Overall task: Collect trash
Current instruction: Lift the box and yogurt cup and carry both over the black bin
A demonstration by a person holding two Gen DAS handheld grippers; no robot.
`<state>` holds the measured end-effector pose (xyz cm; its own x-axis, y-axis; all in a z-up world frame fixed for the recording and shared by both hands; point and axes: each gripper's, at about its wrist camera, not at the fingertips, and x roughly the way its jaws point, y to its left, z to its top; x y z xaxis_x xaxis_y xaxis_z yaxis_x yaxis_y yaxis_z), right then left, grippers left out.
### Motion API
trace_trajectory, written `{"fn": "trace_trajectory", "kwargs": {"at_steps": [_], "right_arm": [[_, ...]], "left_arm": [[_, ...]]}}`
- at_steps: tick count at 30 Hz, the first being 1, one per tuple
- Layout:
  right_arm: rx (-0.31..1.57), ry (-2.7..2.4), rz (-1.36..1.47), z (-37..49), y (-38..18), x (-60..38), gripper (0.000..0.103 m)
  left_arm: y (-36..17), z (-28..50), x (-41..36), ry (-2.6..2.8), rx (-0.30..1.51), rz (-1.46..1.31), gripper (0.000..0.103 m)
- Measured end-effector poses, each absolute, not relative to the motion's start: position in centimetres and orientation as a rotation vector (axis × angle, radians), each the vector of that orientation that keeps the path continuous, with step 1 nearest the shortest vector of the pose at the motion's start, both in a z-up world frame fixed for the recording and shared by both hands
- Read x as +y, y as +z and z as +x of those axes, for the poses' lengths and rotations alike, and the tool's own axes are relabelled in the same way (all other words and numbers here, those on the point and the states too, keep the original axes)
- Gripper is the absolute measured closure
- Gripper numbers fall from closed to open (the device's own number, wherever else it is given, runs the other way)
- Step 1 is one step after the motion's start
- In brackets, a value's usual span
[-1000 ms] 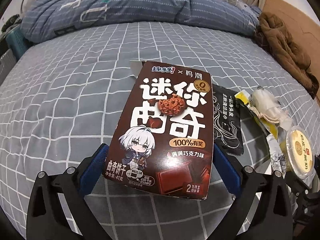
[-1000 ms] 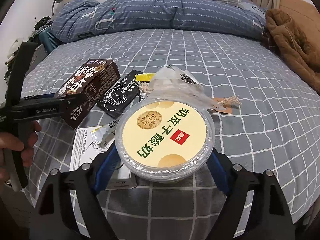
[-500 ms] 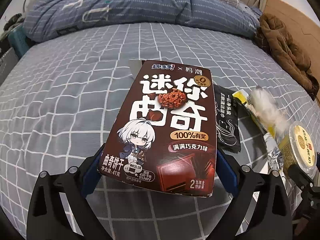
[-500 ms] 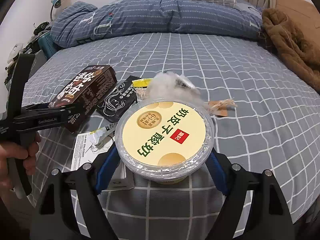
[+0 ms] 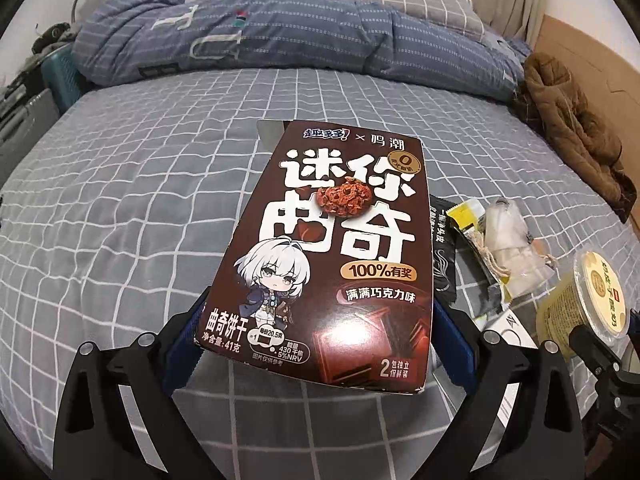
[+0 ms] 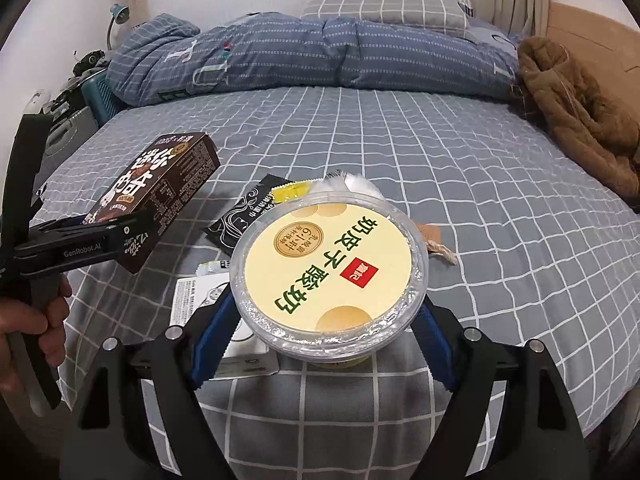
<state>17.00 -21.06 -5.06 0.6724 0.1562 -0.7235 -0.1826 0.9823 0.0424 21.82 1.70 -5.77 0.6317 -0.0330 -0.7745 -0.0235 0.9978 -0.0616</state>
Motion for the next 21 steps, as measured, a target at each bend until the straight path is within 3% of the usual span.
{"fn": "trace_trajectory", "kwargs": {"at_steps": [21], "right_arm": [[0.771, 0.2, -0.018, 13.5, -3.3, -21.2, 0.026]], "left_arm": [[-4.7, 16.7, 1.0, 0.017, 0.869, -0.085, 0.009]]}}
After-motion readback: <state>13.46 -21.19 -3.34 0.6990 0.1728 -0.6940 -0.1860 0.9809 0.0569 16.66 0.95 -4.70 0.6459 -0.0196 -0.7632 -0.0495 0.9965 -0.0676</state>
